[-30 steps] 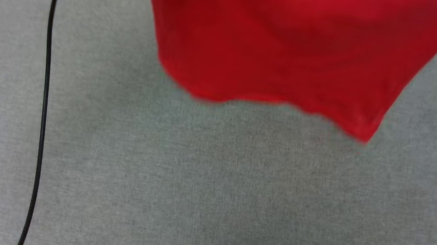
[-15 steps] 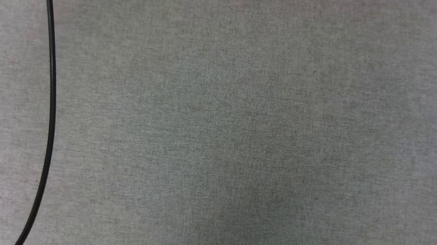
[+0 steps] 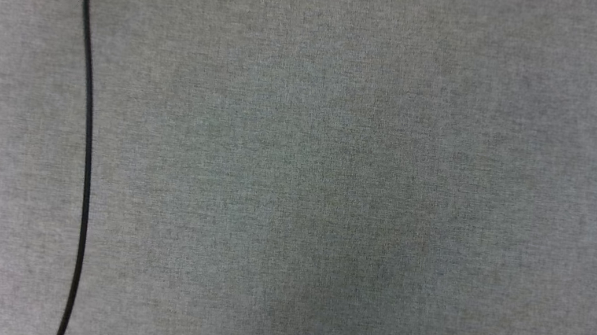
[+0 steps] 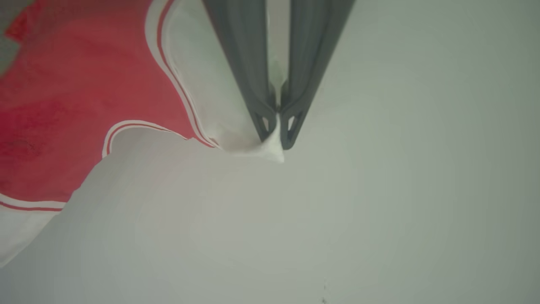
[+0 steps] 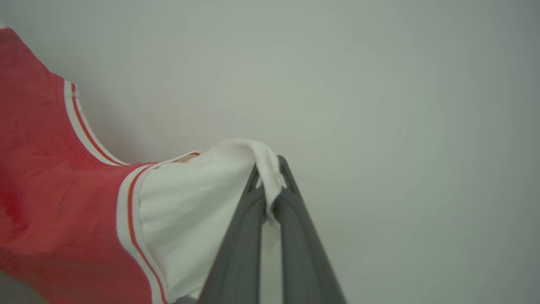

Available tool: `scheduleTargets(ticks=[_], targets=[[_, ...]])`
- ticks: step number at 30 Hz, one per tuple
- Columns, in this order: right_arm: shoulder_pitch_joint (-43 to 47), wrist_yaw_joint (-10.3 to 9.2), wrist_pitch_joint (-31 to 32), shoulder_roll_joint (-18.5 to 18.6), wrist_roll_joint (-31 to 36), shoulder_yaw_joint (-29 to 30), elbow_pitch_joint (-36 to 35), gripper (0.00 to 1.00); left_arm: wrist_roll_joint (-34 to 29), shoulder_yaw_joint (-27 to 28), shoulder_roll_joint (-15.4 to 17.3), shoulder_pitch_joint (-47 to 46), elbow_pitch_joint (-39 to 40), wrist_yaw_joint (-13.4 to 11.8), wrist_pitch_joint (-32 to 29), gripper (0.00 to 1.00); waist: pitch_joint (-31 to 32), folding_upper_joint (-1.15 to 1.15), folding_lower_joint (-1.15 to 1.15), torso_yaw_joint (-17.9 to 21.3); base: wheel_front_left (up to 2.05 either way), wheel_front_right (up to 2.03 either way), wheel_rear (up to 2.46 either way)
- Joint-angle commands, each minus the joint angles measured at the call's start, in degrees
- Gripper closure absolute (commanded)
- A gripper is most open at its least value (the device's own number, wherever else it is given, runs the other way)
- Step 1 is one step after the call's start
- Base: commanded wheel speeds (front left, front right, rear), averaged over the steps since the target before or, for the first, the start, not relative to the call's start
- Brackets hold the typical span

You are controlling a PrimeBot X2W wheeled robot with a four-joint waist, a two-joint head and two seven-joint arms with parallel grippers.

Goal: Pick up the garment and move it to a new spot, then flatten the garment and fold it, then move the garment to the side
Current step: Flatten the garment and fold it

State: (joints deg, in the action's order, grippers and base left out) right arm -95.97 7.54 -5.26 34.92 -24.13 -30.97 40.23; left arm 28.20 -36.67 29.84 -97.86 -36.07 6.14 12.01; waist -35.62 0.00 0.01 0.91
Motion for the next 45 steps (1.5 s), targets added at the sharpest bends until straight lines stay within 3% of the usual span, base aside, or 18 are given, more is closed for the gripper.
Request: scheduleTargets(ticks=[1, 9, 13, 23, 28, 36, 45], targets=[[2.44, -0.1, -1.18, 0.21, -0.82, -0.75, 0.38, 1.0, 0.34, -0.33, 0.31, 2.68, 0.79, 0.11, 0.85, 1.0, 0.93, 0.0, -0.01, -0.22, 0.0, 0.0, 0.0], [16.76, -0.1, -6.24, 1.09, -5.94, -5.74, -2.44, 1.0, 3.41, -0.35, 3.55, 20.85, 8.67, -2.7, 2.3, 1.0, 6.73, 0.0, -0.01, -0.32, 0.0, 0.0, 0.0], [25.87, -0.1, -7.4, 1.19, -7.63, -7.14, -5.28, 1.0, 5.69, -0.13, 5.22, 32.0, 14.06, -5.7, 2.62, 1.0, 10.42, 0.0, -0.01, -0.1, 0.0, 0.0, 0.0], [48.32, -0.1, -8.06, 0.04, -9.56, -7.15, -9.91, 1.0, 12.52, 0.51, 9.04, 59.67, 24.33, -12.49, 2.94, 1.0, 18.78, 0.0, -0.01, 0.61, 0.0, 0.0, 0.0], [58.17, -0.1, -7.96, 0.96, -10.23, -6.18, -10.41, 1.0, 15.63, 1.0, 9.84, 70.92, 25.61, -14.55, 3.09, 1.0, 22.75, 0.0, -0.01, 1.01, 0.0, 0.0, 0.0], [72.96, -0.1, -7.91, 0.39, -11.72, -1.66, -9.59, 1.0, 20.33, 4.16, 7.52, 85.45, 24.77, -16.2, 3.28, 1.0, 28.21, 0.0, -0.01, 0.98, 0.0, 0.0, 0.0], [88.36, -0.11, -8.72, -1.1, -12.82, 7.77, -10.15, 1.0, 19.84, 11.23, 4.81, 99.53, 24.76, -16.94, 3.3, 1.0, 32.91, 0.0, -0.01, 0.28, 0.0, 0.0, 0.0]])
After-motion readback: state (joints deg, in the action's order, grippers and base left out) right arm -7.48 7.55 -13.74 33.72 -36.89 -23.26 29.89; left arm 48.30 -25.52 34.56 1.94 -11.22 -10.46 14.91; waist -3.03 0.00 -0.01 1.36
